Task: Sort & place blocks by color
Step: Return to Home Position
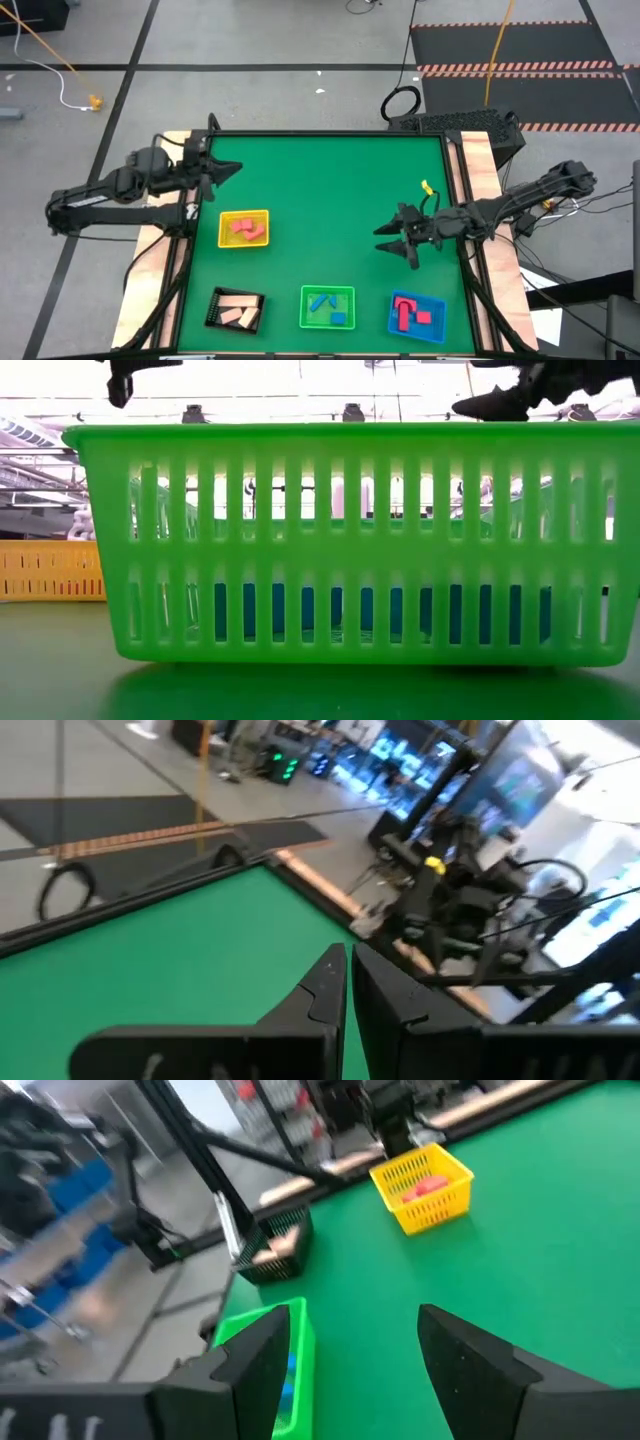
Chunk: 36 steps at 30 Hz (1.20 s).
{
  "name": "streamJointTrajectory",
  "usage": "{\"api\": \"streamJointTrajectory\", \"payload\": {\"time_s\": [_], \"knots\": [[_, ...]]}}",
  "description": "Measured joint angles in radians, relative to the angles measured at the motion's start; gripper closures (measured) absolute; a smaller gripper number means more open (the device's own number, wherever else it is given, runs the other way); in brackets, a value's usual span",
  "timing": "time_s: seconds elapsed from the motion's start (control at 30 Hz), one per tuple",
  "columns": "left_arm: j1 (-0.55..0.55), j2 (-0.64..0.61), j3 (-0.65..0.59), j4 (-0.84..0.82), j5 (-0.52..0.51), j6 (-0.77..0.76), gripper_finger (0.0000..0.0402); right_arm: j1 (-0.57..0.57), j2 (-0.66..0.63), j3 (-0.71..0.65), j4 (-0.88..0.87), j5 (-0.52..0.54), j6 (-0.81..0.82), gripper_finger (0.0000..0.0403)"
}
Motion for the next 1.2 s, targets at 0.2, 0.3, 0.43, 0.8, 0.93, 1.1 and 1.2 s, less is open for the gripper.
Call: {"api": "streamJointTrajectory", "payload": {"time_s": [0.2,0.3,0.43,0.8,0.93,1.1,1.2], "knots": [[0.0,-0.001,0.0,-0.103,-0.019,0.035,0.038,-0.007,-0.042,-0.209,0.347,-0.001,0.036,0.0191],[0.0,0.0,0.0,-0.137,-0.022,0.039,0.038,-0.006,-0.05,-0.288,0.5,-0.004,0.03,0.019],[0.0,0.0,0.0,-0.146,-0.026,0.04,0.038,-0.006,-0.054,-0.35,0.593,-0.003,0.009,0.019],[0.0,0.007,-0.32,0.269,-0.01,-0.051,0.038,-0.006,-0.054,-0.39,0.601,0.003,-0.008,0.019],[0.0,0.006,-0.487,0.607,0.0,-0.061,0.038,-0.006,-0.054,-0.401,0.631,0.004,-0.005,0.019],[0.0,0.007,-0.632,0.858,0.0,-0.094,0.038,-0.006,-0.054,-0.407,0.637,0.03,0.002,0.019],[0.0,0.007,-0.674,0.904,0.0,-0.115,0.038,-0.006,-0.054,-0.407,0.637,0.03,0.003,0.019]]}}
